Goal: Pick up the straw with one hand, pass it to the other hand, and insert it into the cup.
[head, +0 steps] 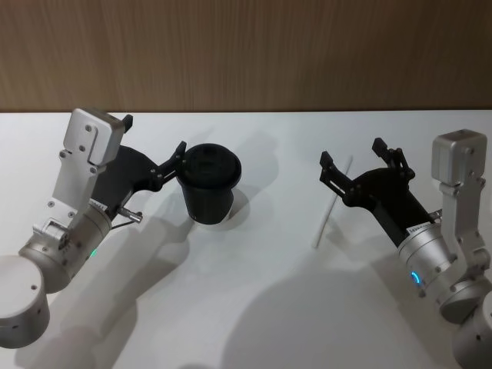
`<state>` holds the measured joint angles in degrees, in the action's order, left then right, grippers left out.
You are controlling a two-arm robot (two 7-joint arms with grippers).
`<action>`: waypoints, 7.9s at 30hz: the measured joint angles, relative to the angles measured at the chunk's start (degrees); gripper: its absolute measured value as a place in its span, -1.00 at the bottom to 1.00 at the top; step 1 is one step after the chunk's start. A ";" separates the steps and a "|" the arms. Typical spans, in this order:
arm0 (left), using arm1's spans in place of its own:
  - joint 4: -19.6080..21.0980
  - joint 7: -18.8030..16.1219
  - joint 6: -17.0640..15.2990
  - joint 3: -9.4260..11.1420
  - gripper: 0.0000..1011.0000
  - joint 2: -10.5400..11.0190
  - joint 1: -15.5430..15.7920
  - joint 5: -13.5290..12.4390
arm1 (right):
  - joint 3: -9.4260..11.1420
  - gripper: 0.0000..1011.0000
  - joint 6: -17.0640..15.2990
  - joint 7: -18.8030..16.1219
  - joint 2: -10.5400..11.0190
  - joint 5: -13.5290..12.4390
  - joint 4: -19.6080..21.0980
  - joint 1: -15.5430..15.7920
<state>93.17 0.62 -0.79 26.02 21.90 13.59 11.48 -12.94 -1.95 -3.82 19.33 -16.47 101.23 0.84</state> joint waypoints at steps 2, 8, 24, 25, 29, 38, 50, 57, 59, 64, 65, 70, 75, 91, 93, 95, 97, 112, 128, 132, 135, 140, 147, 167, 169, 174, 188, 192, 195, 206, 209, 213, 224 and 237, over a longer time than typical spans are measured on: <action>0.00 0.00 0.00 0.00 0.98 0.00 0.00 0.00 | 0.00 0.98 0.00 0.00 0.00 0.00 0.00 0.00; 0.00 0.00 0.00 0.00 0.98 0.00 0.00 0.00 | 0.00 0.98 0.00 0.00 0.00 0.00 0.00 0.00; 0.00 0.00 0.00 0.00 0.98 0.00 0.00 0.00 | 0.00 0.98 0.00 0.00 0.00 0.00 0.00 0.00; 0.00 0.00 0.00 0.00 0.98 0.00 0.00 0.00 | 0.00 0.98 0.00 0.00 0.00 0.00 0.00 0.00; 0.00 0.00 0.00 0.00 0.98 0.00 0.00 0.00 | 0.00 0.98 0.00 0.00 0.00 0.00 0.00 0.00; 0.00 0.00 0.00 0.00 0.98 0.00 0.00 0.00 | 0.00 0.98 0.00 0.00 0.00 0.00 0.00 0.00; 0.00 0.00 0.00 0.00 0.98 0.00 0.00 0.00 | -0.42 0.98 -2.30 0.74 -0.20 1.25 0.81 -0.26; 0.00 0.00 0.00 0.00 0.98 0.00 0.00 0.00 | -0.89 0.98 -5.47 1.75 -0.43 2.41 2.01 -0.38; 0.00 0.00 0.00 0.00 0.98 0.00 0.00 0.00 | -1.06 0.98 -6.51 2.00 -0.55 2.68 2.38 -0.38; 0.00 0.00 0.00 0.00 0.98 0.00 0.00 0.00 | -1.34 0.98 -8.72 2.55 -0.86 3.18 2.75 -0.31; 0.00 0.00 0.00 0.00 0.98 0.00 0.00 0.00 | -1.43 0.98 -9.45 2.74 -1.00 3.30 2.77 -0.27; 0.00 0.00 0.00 0.00 0.98 0.00 0.00 0.00 | -1.62 0.98 -11.74 3.27 -1.60 3.48 2.57 -0.21; 0.00 0.00 0.00 0.00 0.98 0.00 0.00 0.00 | -1.84 0.98 -13.98 3.73 -2.48 3.56 1.77 -0.35; 0.00 0.00 0.00 0.00 0.98 0.00 0.00 0.00 | -2.31 0.98 -19.09 4.11 -4.34 3.71 0.13 -0.83; 0.00 0.00 0.00 0.00 0.98 0.00 0.00 0.00 | -2.25 0.98 -19.39 4.15 -4.47 3.72 0.00 -0.84; 0.00 0.00 0.00 0.00 0.98 0.00 0.00 0.00 | -2.13 0.98 -19.72 4.23 -4.66 3.75 -0.21 -0.86; 0.00 0.00 0.00 0.00 0.98 0.00 0.00 0.00 | -1.93 0.98 -19.95 4.29 -4.81 3.78 -0.43 -0.90; 0.00 0.00 0.00 0.00 0.98 0.00 0.00 0.00 | -0.74 0.98 -21.12 4.19 -5.53 3.86 -2.51 -1.69; 0.00 0.00 0.00 0.00 0.98 0.00 0.00 0.00 | -0.17 0.98 -22.50 3.23 -6.64 3.70 -4.92 -2.96; 0.00 0.00 0.00 0.00 0.98 0.00 0.00 0.00 | 0.04 0.98 -22.82 3.17 -6.93 3.70 -5.37 -3.18; 0.00 0.00 0.00 0.00 0.98 0.00 0.00 0.00 | 0.13 0.98 -22.95 3.13 -7.08 3.70 -5.57 -3.28; 0.00 0.00 0.00 0.00 0.98 0.00 0.00 0.00 | 0.35 0.98 -23.24 2.99 -7.38 3.76 -5.92 -3.39; 0.00 0.00 0.00 0.00 0.98 0.00 0.00 0.00 | 0.67 0.97 -23.51 2.83 -7.69 3.85 -6.18 -3.41; 0.00 0.00 0.00 0.00 0.98 0.00 0.00 0.00 | 1.96 0.04 -24.66 1.85 -8.34 3.69 -5.43 -2.01; 0.00 0.00 0.00 0.00 0.98 0.00 0.00 0.00 | 2.05 -0.02 -24.78 1.77 -8.39 3.63 -5.28 -1.84; 0.00 0.00 0.00 0.00 0.98 0.00 0.00 0.00 | 2.33 -0.11 -25.11 1.45 -8.55 3.50 -5.01 -1.39; 0.00 0.00 0.00 0.00 0.98 0.00 0.00 0.00 | 2.76 -0.30 -25.27 0.58 -8.76 3.55 -4.73 -0.86; 0.00 0.00 0.00 0.00 0.98 0.00 0.00 0.00 | 2.84 -0.34 -25.26 0.21 -8.88 3.64 -4.66 -0.85; 0.00 0.00 0.00 0.00 0.98 0.00 0.00 0.00 | 2.87 -0.38 -25.20 0.04 -8.94 3.69 -4.64 -0.89; 0.00 0.00 0.00 0.00 0.98 0.00 0.00 0.00 | 2.94 -0.59 -24.81 -0.95 -9.28 3.89 -4.74 -1.14; 0.00 0.00 0.00 0.00 0.98 0.00 0.00 0.00 | 2.97 -0.70 -24.68 -1.28 -9.41 3.98 -4.74 -1.26; 0.00 0.00 0.00 0.00 0.98 0.00 0.00 0.00 | 3.03 -0.92 -24.49 -1.55 -9.54 4.09 -4.71 -1.39; 0.00 0.00 0.00 0.00 0.98 0.00 0.00 0.00 | 3.35 -1.00 -23.40 -2.11 -9.85 4.51 -4.54 -1.70; 0.00 0.00 0.00 0.00 0.98 0.00 0.00 0.00 | 3.94 -1.00 -18.32 -3.39 -9.84 5.18 -3.81 -2.00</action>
<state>93.18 0.62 -0.80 26.02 21.89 13.59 11.48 -9.01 -20.27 -7.22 9.49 -11.28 97.42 -1.16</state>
